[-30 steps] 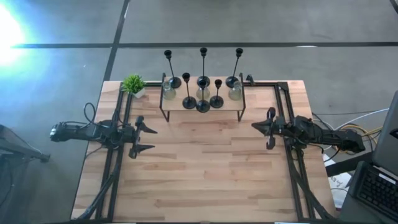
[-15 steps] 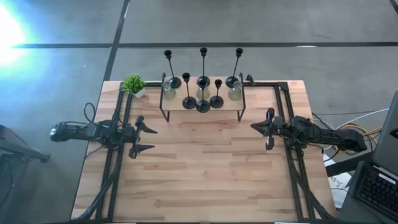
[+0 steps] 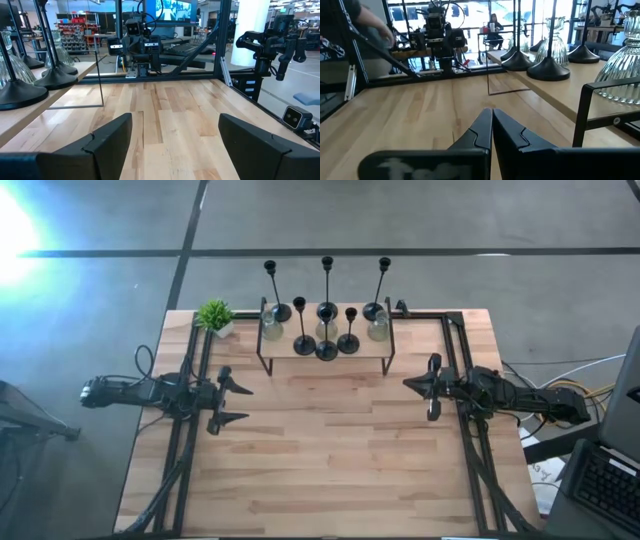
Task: Pick & Place candle stick holders
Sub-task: Return to home position
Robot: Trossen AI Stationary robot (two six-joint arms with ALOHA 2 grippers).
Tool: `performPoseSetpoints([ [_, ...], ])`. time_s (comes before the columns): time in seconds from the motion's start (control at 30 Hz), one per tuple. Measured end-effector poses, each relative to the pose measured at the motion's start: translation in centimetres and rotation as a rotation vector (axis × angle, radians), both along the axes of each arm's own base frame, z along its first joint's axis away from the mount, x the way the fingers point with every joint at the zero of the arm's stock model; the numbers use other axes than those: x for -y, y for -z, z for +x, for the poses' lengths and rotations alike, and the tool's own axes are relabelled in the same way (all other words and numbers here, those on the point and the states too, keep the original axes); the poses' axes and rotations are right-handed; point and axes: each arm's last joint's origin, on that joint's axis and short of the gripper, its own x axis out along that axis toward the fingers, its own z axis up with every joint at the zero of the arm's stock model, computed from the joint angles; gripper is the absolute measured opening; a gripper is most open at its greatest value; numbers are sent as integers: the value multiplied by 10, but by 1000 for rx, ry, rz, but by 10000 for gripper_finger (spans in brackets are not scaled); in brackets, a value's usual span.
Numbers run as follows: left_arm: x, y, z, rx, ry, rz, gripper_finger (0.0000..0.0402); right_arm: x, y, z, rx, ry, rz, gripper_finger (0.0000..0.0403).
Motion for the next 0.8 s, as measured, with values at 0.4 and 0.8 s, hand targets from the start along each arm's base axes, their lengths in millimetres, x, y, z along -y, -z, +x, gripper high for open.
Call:
performPoseSetpoints([
  [0.4, -1, 3, 1, 69, -16, 94, 300, 0, 0, 0, 0, 0, -2, 9],
  [0.8, -3, 3, 1, 66, -37, 38, 300, 0, 0, 0, 0, 0, -2, 9],
])
